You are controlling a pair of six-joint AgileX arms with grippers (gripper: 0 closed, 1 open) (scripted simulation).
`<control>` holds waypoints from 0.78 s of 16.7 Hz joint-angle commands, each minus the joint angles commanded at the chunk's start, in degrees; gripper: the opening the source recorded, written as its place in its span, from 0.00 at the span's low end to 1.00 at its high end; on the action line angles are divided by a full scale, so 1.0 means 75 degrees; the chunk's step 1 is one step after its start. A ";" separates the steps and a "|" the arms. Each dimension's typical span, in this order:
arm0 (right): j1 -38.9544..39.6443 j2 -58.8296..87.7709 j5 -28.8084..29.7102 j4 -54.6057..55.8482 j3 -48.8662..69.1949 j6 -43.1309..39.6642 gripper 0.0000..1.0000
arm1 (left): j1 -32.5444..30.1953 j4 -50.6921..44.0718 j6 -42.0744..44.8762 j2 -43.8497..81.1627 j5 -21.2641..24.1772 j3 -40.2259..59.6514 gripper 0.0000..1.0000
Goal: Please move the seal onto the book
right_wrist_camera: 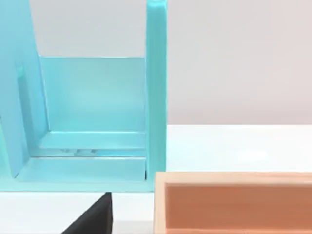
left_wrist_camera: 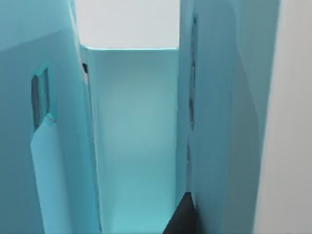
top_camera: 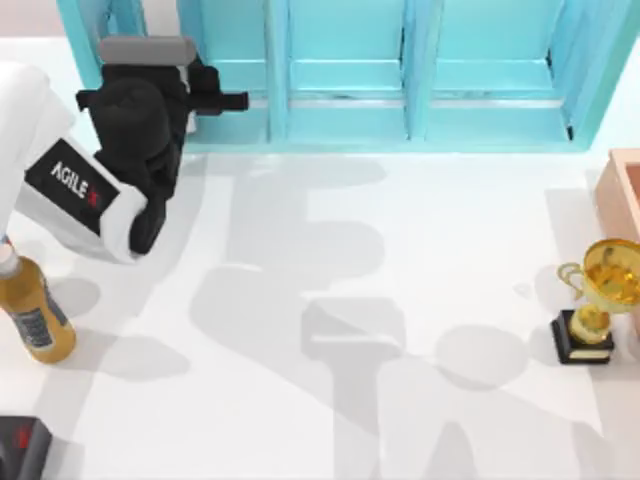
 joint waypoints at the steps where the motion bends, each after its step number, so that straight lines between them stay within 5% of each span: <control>1: 0.0000 0.0000 0.0000 0.0000 0.0000 0.0000 1.00 | -0.0063 -0.0166 -0.0003 -0.0263 -0.0057 -0.0143 0.00; 13: 0.0000 0.0000 0.0000 0.0000 0.0000 0.0000 1.00 | -0.0772 -0.2581 0.0010 -0.4877 -0.0805 -0.2274 0.00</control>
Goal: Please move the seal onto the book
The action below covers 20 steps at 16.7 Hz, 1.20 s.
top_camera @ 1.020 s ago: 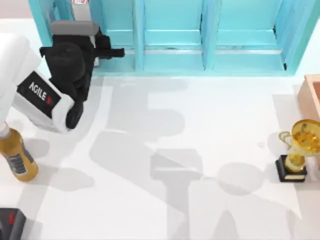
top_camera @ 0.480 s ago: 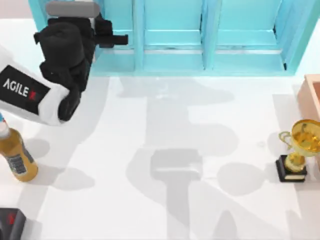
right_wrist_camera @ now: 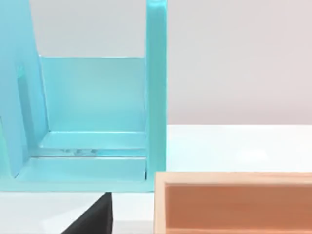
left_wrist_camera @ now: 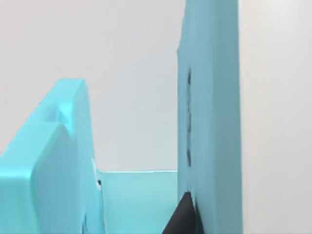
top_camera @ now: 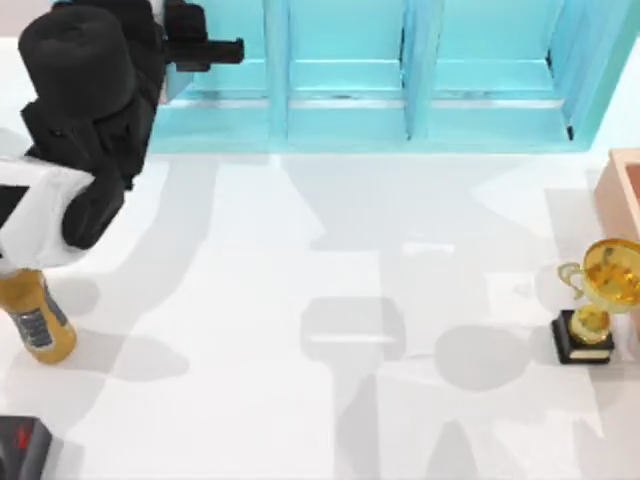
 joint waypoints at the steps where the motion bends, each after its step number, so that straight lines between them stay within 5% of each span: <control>1: 0.0000 0.0000 0.0000 0.0000 0.0000 0.0000 1.00 | -0.0050 -0.0197 0.0008 -0.0451 -0.0052 -0.0157 0.00; 9: 0.0000 0.0000 0.0000 0.0000 0.0000 0.0000 1.00 | -0.0577 -0.1910 0.0027 -0.3633 -0.0565 -0.1642 0.00; 20: 0.0000 0.0000 0.0000 0.0000 0.0000 0.0000 1.00 | -0.0655 -0.2219 -0.0681 -0.3391 -0.0847 -0.1687 0.00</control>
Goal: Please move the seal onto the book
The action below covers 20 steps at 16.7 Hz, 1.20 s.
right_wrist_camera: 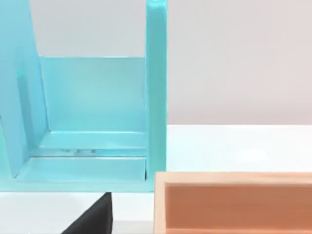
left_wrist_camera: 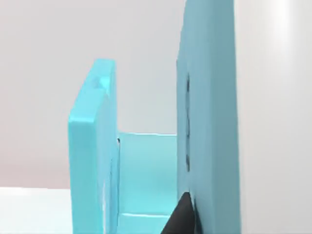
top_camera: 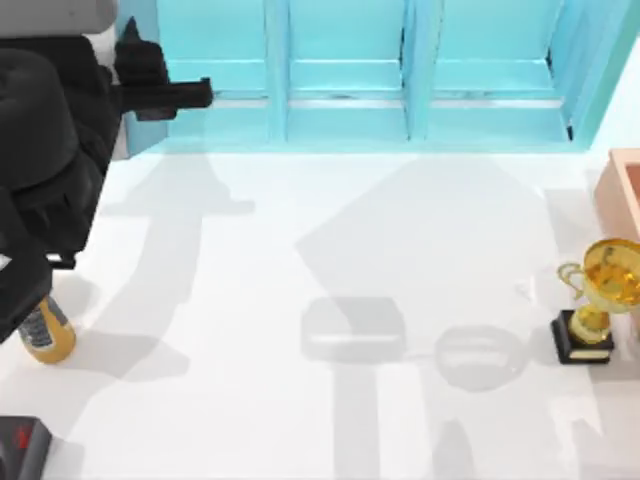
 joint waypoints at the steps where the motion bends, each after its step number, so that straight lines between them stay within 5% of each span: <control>1: 0.0000 0.0000 0.0000 0.0000 0.0000 0.0000 1.00 | -0.0050 -0.0115 -0.0386 0.0177 -0.0108 0.0033 0.00; 5: 0.0000 0.0000 0.0000 0.0000 0.0000 0.0000 1.00 | -0.0384 -0.0744 -0.2724 0.1094 -0.0709 0.0287 0.00; 10: 0.0000 0.0000 0.0000 0.0000 0.0000 0.0000 1.00 | -0.1124 -0.1781 -0.6962 0.2469 -0.1724 0.0941 0.00; 20: 0.0000 0.0000 0.0000 0.0000 0.0000 0.0000 1.00 | -0.3421 -0.4263 -1.4849 0.4824 -0.4032 0.2999 0.00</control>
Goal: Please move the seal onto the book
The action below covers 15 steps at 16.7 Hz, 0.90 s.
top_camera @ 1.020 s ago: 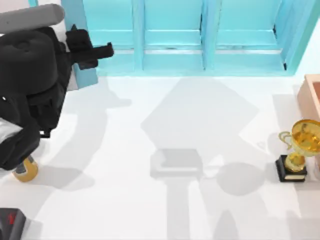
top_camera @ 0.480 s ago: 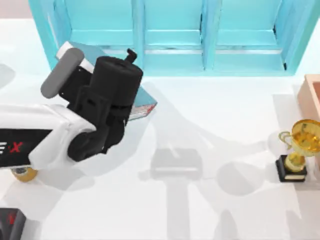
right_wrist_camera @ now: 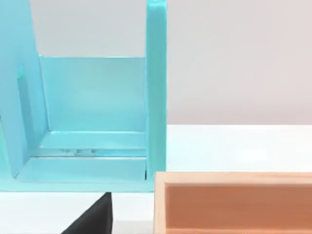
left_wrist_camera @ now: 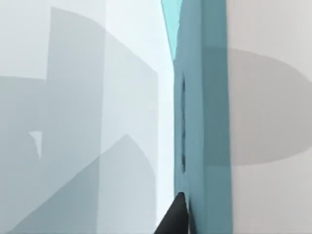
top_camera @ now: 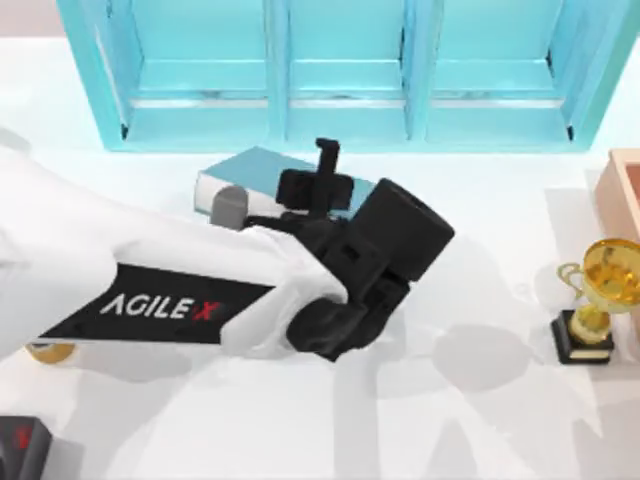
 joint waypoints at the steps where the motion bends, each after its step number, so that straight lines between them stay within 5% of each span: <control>1: 0.0000 0.0000 0.0000 0.0000 0.0000 0.0000 1.00 | -0.0248 -0.0254 -0.0568 0.0171 -0.0237 0.0220 0.00; 8: 0.0000 0.0000 0.0000 0.0000 0.0000 0.0000 1.00 | -0.1770 -0.1831 -0.3507 0.1040 -0.1786 0.1574 0.00; 15: 0.0000 0.0000 0.0000 0.0000 0.0000 0.0000 1.00 | -0.2383 -0.2550 -0.4416 0.1356 -0.2479 0.2123 0.00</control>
